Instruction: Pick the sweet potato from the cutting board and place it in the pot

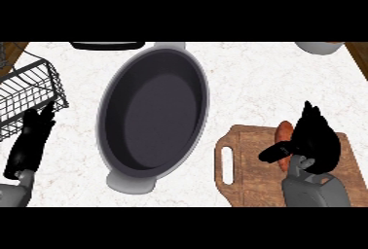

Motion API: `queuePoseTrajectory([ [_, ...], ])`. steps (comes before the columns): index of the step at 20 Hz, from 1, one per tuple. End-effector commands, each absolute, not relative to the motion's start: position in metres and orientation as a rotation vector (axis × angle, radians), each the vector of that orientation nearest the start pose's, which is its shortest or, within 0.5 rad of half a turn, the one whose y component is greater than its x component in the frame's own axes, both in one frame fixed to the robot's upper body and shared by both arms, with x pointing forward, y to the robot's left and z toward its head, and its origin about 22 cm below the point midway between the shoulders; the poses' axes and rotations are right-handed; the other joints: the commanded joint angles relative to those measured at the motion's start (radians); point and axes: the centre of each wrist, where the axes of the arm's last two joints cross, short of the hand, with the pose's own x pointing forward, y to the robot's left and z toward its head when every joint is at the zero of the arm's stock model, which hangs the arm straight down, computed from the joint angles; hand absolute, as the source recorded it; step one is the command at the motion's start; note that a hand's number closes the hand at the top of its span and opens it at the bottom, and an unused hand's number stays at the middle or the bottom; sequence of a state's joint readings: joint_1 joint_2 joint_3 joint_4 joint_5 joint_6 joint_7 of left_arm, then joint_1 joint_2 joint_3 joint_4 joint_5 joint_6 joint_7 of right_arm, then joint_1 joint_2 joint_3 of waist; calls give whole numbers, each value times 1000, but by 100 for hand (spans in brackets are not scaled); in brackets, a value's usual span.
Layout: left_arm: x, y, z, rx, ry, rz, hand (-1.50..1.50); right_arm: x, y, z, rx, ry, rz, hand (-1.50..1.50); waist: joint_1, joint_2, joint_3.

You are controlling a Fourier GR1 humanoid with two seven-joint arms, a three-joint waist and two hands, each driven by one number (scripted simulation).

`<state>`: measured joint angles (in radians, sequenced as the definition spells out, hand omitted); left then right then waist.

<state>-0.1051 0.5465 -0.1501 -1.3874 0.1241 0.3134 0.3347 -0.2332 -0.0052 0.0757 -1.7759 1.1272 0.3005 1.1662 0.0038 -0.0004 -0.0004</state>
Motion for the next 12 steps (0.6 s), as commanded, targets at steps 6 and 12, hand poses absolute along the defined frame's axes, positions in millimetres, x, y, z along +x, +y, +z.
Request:
queuePoseTrajectory([
  [6,262,334,31,538,-1160,-99,0,279,-188,89,-1091,-432,359,-150,0,-1,0],
  [12,264,323,23,503,-1152,-99,0,291,-187,90,-1080,-447,308,-150,1,0,0],
])
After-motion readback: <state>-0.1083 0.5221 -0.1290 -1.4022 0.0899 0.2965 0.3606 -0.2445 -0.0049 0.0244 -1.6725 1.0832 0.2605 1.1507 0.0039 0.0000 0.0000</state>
